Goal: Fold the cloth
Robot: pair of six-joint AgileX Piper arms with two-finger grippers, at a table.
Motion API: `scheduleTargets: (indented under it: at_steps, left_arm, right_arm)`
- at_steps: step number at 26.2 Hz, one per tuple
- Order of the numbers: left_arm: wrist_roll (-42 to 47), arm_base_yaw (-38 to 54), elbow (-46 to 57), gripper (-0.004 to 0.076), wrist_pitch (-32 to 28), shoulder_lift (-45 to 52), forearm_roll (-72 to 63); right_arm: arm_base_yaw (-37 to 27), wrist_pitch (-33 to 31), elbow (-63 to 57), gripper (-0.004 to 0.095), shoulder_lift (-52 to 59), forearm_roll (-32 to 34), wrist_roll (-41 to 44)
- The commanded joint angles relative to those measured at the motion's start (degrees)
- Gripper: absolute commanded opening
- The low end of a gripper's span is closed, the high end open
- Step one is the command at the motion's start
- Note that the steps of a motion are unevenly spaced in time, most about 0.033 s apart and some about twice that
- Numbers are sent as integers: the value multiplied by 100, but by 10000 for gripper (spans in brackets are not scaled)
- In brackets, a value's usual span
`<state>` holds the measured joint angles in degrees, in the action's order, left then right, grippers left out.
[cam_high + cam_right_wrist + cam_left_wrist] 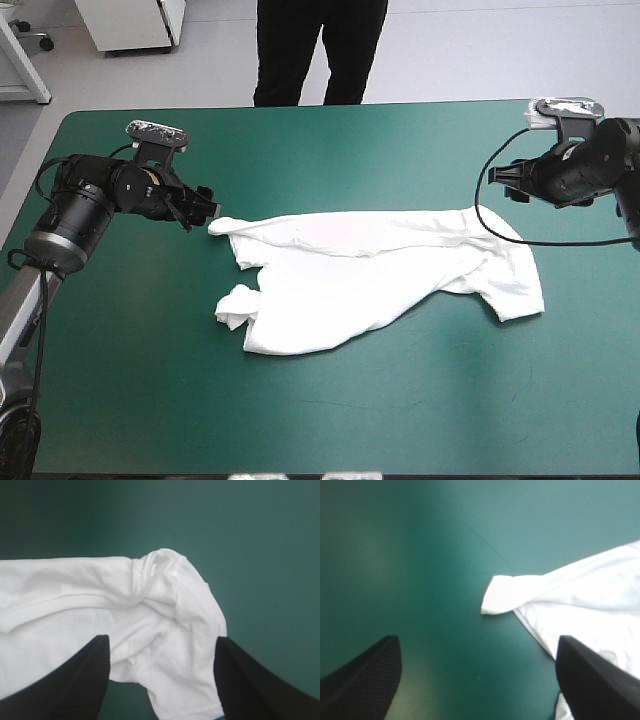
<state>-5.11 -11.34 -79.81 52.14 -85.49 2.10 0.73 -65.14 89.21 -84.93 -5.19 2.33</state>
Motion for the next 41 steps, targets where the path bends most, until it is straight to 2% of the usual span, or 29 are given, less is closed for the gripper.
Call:
scheduleTargets:
  at_steps: [1,3,8,11,15,22,27,32,41]
  left_arm:
    - [-9,2,-177,598,299,231,-258]
    - [-72,-20,-177,598,956,231,-720]
    - [-141,-611,-45,587,1187,231,-605]
    - [94,-1071,435,526,1305,231,-505]
    - [94,-1292,879,523,1334,231,-606]
    - [120,-1346,1452,523,713,231,-418]
    - [242,-1058,1853,523,293,231,-333]
    - [4,-954,2291,522,226,137,-333]
    - [-368,-976,2494,455,-419,-452,-1072]
  right_arm:
    - [-4,-162,193,581,356,13,27]
    - [-4,-486,193,581,377,13,27]
    - [-4,-347,193,577,377,23,70]
    - [-4,-383,193,577,377,214,70]
    - [-4,-419,193,577,377,233,70]
    - [-4,-460,193,577,377,260,70]
    - [-4,-486,193,577,377,298,70]
    - [-4,-473,193,577,377,298,70]
    - [-4,-473,193,577,377,207,113]
